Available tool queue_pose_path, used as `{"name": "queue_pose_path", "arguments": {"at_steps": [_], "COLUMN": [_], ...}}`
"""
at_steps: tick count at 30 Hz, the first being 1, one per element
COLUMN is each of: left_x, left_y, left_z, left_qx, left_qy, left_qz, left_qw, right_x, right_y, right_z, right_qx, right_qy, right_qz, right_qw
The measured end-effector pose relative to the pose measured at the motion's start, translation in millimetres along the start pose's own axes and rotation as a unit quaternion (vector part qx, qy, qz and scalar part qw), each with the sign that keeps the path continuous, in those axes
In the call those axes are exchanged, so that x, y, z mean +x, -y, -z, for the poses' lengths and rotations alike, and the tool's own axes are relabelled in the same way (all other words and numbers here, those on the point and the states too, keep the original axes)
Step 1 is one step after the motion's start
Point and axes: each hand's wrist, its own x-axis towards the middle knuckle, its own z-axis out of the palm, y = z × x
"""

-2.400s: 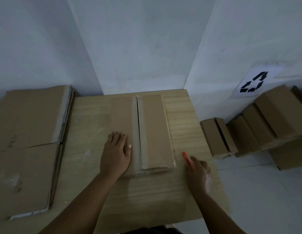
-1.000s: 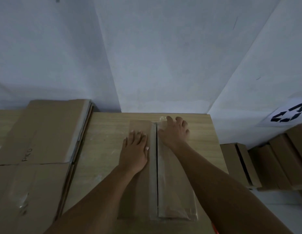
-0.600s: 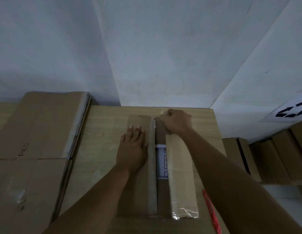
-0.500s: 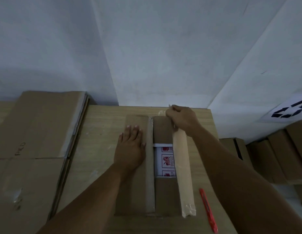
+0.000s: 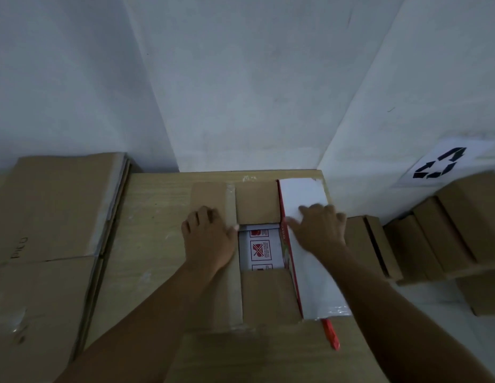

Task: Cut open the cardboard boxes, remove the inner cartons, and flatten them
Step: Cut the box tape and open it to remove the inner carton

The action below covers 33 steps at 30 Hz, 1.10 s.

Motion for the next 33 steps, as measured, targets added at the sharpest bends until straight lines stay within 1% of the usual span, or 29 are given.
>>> {"name": "queue_pose_path", "arguments": {"at_steps": [1,2,4,6,7,8,9,11,13,15,16,17,18,20,21,22,24,25,26,27,28,29,31,32,33], "left_x": [-3,-6,-13,-19,-21,-22,-25,-30,-37,-44,-47,-50,-53,-59,-61,-64,-67,-68,-68,-69,-71,-73,-78,-80,-80], "left_y": [-3,-5,-4,2,6,10,14,26,44,66,80,94,109,140,153,162,164,158,151,141,131,123,110,105,102], "left_z": [1,1,1,5,11,18,27,45,64,79,83,86,87,83,78,73,55,44,32,21,12,3,-10,-12,-12], "left_qx": [-0.008,-0.016,-0.029,-0.077,-0.126,-0.194,-0.274,-0.413,-0.484,-0.526,-0.532,-0.521,-0.486,-0.363,-0.285,-0.209,-0.109,-0.090,-0.095,-0.129,-0.184,-0.241,-0.319,-0.337,-0.339], "left_qy": [0.020,0.045,0.080,0.077,0.065,0.051,0.036,0.010,-0.002,-0.021,-0.037,-0.057,-0.079,-0.114,-0.110,-0.094,-0.046,-0.001,0.058,0.118,0.166,0.192,0.203,0.193,0.179], "left_qz": [0.005,0.005,-0.005,-0.002,0.002,0.004,0.006,0.022,0.043,0.070,0.084,0.094,0.102,0.105,0.104,0.107,0.107,0.104,0.107,0.123,0.149,0.175,0.204,0.213,0.218], "left_qw": [1.000,0.999,0.996,0.994,0.990,0.980,0.961,0.911,0.874,0.847,0.842,0.847,0.864,0.919,0.947,0.967,0.987,0.990,0.988,0.977,0.957,0.935,0.903,0.897,0.898], "right_x": [-9,-17,-25,-27,-27,-26,-25,-24,-26,-27,-27,-26,-25,-22,-22,-21,-21,-21,-21,-20,-20,-20,-18,-17,-17], "right_y": [6,13,23,30,32,33,33,33,34,34,34,34,34,34,34,34,36,37,39,41,43,44,44,44,43], "right_z": [-15,-30,-54,-63,-64,-65,-66,-69,-71,-72,-72,-73,-74,-76,-77,-78,-79,-79,-79,-79,-78,-79,-78,-76,-74], "right_qx": [0.046,0.081,0.120,0.143,0.150,0.158,0.166,0.173,0.176,0.182,0.189,0.195,0.200,0.204,0.209,0.214,0.226,0.231,0.235,0.240,0.244,0.250,0.265,0.273,0.279], "right_qy": [0.047,0.074,0.067,0.043,0.033,0.026,0.024,0.015,-0.010,-0.036,-0.042,-0.045,-0.046,-0.046,-0.045,-0.043,-0.043,-0.043,-0.042,-0.040,-0.037,-0.031,-0.016,-0.010,-0.005], "right_qz": [0.002,0.003,-0.005,-0.011,-0.007,-0.005,-0.007,-0.011,-0.013,-0.011,-0.011,-0.012,-0.013,-0.015,-0.018,-0.020,-0.023,-0.023,-0.024,-0.024,-0.023,-0.020,-0.012,-0.007,0.000], "right_qw": [0.998,0.994,0.991,0.989,0.988,0.987,0.986,0.985,0.984,0.983,0.981,0.980,0.979,0.978,0.977,0.976,0.973,0.972,0.971,0.970,0.969,0.968,0.964,0.962,0.960]}}
